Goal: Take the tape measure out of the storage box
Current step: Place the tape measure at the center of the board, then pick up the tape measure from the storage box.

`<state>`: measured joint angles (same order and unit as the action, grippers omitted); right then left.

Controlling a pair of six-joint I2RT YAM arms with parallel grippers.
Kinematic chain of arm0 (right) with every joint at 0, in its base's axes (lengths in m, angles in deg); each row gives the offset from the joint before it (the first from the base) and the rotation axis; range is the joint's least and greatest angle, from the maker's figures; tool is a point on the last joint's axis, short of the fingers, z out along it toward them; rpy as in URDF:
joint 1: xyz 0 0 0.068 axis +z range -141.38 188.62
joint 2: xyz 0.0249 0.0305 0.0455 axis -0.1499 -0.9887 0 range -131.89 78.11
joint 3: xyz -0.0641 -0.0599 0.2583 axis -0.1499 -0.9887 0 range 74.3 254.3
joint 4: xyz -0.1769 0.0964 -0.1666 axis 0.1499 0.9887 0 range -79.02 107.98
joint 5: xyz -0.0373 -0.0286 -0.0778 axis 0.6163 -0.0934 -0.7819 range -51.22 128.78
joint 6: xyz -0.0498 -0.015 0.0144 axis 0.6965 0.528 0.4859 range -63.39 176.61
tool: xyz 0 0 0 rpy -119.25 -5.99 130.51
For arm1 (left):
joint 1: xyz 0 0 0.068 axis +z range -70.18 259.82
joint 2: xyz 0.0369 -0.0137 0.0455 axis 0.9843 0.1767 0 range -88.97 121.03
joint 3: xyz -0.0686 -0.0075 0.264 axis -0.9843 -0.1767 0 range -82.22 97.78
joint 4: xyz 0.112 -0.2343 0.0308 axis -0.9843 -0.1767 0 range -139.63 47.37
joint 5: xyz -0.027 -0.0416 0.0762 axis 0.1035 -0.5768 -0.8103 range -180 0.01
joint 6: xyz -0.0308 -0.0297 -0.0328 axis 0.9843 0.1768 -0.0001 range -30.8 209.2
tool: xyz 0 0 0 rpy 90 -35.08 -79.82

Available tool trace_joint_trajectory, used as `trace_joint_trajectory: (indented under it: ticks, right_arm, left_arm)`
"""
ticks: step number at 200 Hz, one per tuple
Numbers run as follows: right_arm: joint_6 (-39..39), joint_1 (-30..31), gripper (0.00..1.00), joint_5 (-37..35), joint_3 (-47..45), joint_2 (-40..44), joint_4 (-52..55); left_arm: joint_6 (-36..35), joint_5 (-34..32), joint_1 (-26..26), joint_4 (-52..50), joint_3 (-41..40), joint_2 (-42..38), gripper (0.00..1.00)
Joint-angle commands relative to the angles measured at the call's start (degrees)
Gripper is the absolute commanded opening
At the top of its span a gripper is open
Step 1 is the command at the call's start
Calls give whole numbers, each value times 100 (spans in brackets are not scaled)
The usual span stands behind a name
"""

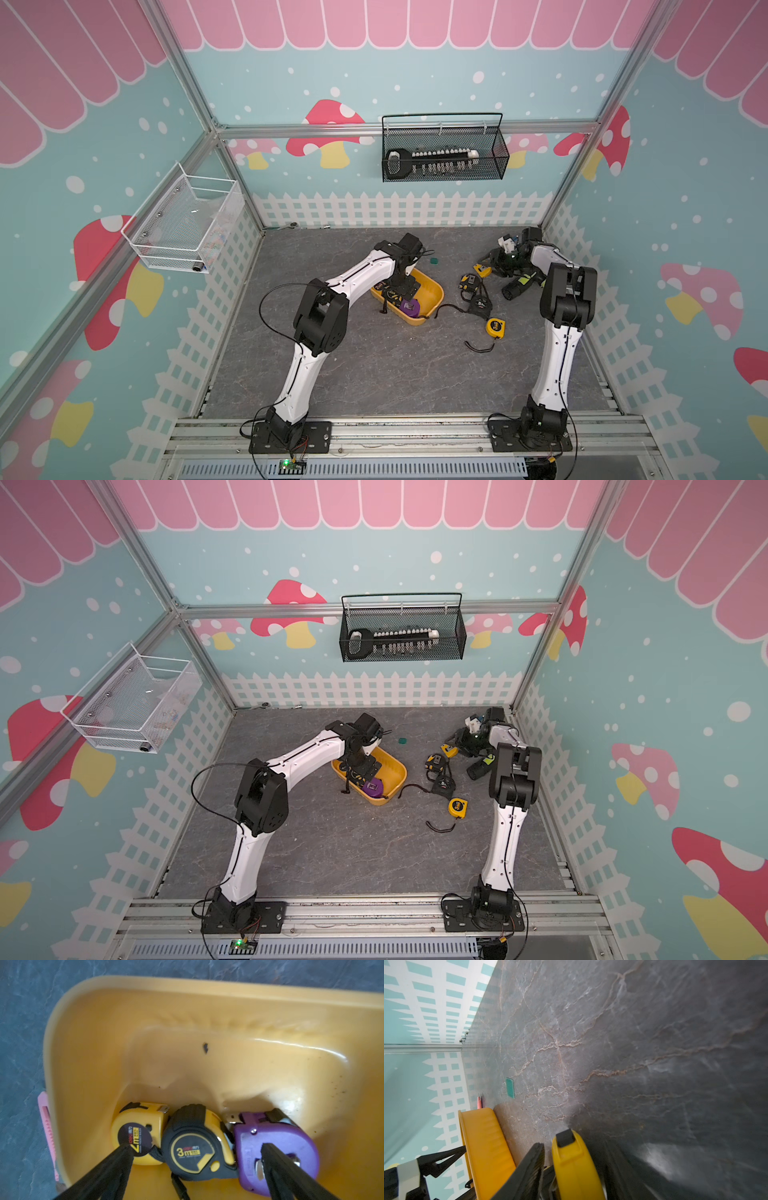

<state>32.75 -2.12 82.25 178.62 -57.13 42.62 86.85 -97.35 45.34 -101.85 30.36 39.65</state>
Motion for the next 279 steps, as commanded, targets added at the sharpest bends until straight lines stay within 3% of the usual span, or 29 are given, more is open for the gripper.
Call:
trace_joint_trajectory:
  ticks: [1,28,63,108,142,178,217,249,279]
  right_arm:
    - [207,55,74,-370,26,33,387]
    - [409,55,99,-743,-20,612,589]
    - [625,55,99,-866,-179,1516,826]
    - [867,124,99,-804,-1164,2859,840]
    - [944,219,99,-809,-1933,3602,833]
    - [871,434,99,-698,-2608,4035,738]
    - [726,764,99,-700,-2931,4107,576]
    - [615,1070,99,-698,-2969,4033,463]
    - [514,1295,99,-673,-2928,3951,380]
  left_arm:
    - [-36,-130,-24,-387,160,182,99]
    - [-114,-158,-32,-446,190,361,99]
    - [-211,-130,-32,-516,263,564,98]
    - [-197,106,-31,-618,444,879,93]
    - [-189,242,-41,-679,589,986,76]
    - [-140,237,-35,-816,590,992,66]
    - [294,119,92,-897,617,1057,73]
    - [904,530,355,-915,523,828,75]
    - [973,680,406,-1131,639,773,78]
